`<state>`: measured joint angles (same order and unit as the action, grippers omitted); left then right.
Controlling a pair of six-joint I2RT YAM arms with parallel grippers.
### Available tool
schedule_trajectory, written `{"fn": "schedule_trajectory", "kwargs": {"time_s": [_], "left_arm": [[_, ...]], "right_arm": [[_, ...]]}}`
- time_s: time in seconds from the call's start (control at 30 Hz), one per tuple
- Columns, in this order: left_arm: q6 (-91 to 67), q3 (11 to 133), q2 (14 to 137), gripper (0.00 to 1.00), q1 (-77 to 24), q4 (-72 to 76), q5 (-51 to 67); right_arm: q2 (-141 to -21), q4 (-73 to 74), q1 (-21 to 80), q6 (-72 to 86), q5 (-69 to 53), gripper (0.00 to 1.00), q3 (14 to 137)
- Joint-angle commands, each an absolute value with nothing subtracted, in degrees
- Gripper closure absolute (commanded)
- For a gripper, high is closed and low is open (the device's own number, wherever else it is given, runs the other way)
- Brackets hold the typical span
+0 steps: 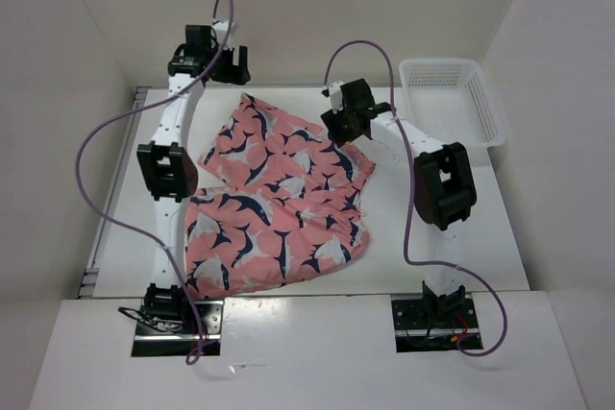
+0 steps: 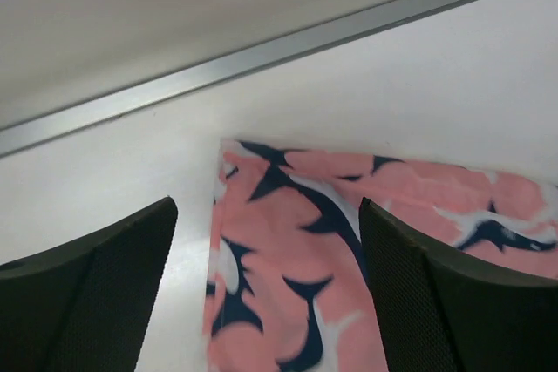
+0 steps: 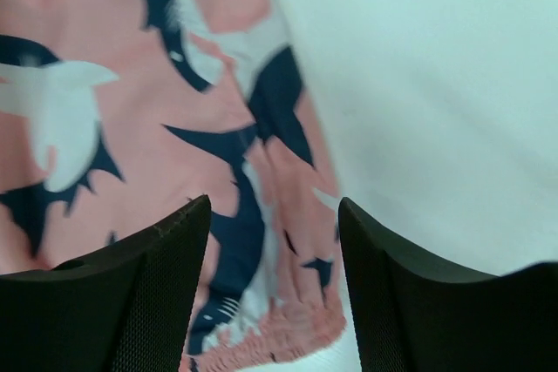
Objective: Fold and stack the shorts
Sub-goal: Fold the shorts
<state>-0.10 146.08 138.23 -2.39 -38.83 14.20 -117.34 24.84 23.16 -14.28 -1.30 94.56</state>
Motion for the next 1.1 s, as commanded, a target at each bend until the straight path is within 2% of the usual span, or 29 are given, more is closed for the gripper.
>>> {"fn": "schedule_trajectory", "kwargs": {"time_s": [0.0,0.07,0.13,0.43,0.6,0.67,0.77,0.8,0.97,1.03,1.07], "left_arm": [[0.0,160.1,149.9,0.08,-4.2,-38.7,14.9],[0.0,166.0,155.9,0.01,-4.8,-38.7,13.3],[0.0,170.6,159.2,0.0,-4.8,-36.8,9.4],[0.0,171.3,164.4,0.0,-5.4,-35.1,2.7],[0.0,170.7,166.9,0.01,-5.4,-36.3,3.4],[0.0,171.2,167.5,0.14,-5.9,-36.3,4.7],[0.0,172.6,168.8,0.23,-7.2,-36.3,5.4],[0.0,172.6,168.8,0.32,-7.8,-36.3,6.1],[0.0,173.1,170.6,0.47,-9.0,-36.9,5.5],[0.0,173.8,171.1,0.59,-9.0,-36.4,4.2],[0.0,173.8,171.6,0.7,-9.0,-36.4,3.6]], "right_arm": [[-114.1,22.9,21.9,-16.2,0.2,0.33,93.3],[-113.5,24.0,20.9,-16.7,-1.3,0.29,92.7],[-113.5,24.9,19.4,-17.4,-3.0,0.26,92.2],[-113.5,26.1,18.4,-19.6,-4.3,0.22,89.0],[-113.5,26.6,17.1,-21.0,-4.2,0.21,87.2],[-113.5,27.2,17.1,-21.5,-4.7,0.2,86.6],[-114.1,27.9,17.1,-22.1,-5.4,0.2,86.6],[-114.1,27.9,17.1,-22.1,-5.4,0.2,86.6],[-114.1,29.8,16.0,-22.8,-8.2,0.2,84.9],[-114.1,30.5,16.0,-23.3,-9.4,0.2,84.2],[-114.1,30.5,16.0,-23.3,-9.4,0.2,83.3]]}}
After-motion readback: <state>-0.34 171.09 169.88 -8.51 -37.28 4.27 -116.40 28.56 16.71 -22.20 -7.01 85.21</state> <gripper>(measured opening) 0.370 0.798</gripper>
